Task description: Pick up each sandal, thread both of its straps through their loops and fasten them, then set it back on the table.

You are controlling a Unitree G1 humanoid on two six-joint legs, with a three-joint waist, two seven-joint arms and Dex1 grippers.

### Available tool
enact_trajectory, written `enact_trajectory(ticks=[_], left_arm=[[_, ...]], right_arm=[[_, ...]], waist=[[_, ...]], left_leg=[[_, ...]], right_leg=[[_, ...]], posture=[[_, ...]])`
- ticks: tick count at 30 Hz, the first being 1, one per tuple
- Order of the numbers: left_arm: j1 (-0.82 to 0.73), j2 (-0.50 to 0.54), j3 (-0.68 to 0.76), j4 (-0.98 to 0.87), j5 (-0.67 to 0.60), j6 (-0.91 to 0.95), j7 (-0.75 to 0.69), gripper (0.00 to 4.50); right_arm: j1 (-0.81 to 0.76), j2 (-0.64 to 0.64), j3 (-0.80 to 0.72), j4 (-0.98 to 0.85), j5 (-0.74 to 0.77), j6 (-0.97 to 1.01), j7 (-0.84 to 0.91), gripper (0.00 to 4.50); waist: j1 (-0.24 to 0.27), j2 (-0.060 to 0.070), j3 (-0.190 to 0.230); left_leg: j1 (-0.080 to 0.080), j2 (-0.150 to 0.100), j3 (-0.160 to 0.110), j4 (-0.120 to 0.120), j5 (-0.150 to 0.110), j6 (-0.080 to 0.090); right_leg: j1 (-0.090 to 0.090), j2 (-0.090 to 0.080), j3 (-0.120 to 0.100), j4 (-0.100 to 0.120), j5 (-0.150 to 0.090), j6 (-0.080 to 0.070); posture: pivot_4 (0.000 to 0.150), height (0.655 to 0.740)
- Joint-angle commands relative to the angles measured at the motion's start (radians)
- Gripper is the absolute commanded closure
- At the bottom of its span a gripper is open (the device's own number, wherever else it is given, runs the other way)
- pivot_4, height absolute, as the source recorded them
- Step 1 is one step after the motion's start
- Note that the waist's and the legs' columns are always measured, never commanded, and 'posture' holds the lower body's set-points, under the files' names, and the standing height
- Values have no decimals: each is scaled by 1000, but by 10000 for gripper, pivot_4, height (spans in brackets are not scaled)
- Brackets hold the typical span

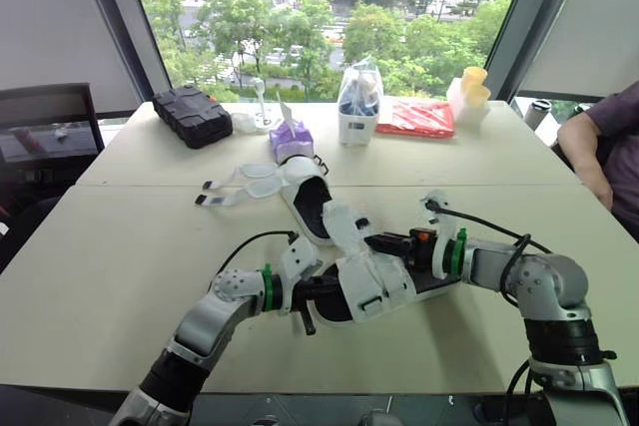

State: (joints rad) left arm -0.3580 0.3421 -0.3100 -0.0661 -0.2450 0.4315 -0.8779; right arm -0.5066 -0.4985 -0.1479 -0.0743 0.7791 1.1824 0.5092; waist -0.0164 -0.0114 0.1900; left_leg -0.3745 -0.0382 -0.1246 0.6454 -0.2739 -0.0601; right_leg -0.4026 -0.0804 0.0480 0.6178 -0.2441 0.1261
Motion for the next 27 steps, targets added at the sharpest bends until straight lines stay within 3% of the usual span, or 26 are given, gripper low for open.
enact_trajectory(ticks=[1,2,10,18,27], left_arm=[[12,0,-2,-19,3,8,11,45000],[11,1,0,-18,3,8,11,45000],[-17,-3,10,-20,-6,10,10,45000],[-83,-43,4,36,4,-14,13,45000],[-171,-94,1,186,55,-106,13,45000]], right_arm=[[-14,-55,17,-24,-40,-44,37,10739],[-32,-71,24,-20,-55,-65,53,6358],[-175,-225,-59,155,-4,-66,269,6358],[89,-439,50,105,-108,-199,516,6358],[259,-366,43,-179,42,-65,482,6358]], waist=[[0,0,0],[1,0,0],[3,0,0],[4,1,1],[5,1,1]], left_leg=[[0,0,0,0,0,0],[-1,0,0,0,0,0],[-1,0,1,0,0,0],[-3,-1,1,-1,-1,2],[-1,0,3,1,-1,2]], right_leg=[[0,0,0,0,0,0],[-1,0,0,0,0,0],[-1,0,0,0,0,0],[-1,-1,0,-3,-1,2],[0,0,1,-1,0,2]], posture=[[1500,7400],[1500,7400],[1500,7400],[1500,7400],[1500,7400]])
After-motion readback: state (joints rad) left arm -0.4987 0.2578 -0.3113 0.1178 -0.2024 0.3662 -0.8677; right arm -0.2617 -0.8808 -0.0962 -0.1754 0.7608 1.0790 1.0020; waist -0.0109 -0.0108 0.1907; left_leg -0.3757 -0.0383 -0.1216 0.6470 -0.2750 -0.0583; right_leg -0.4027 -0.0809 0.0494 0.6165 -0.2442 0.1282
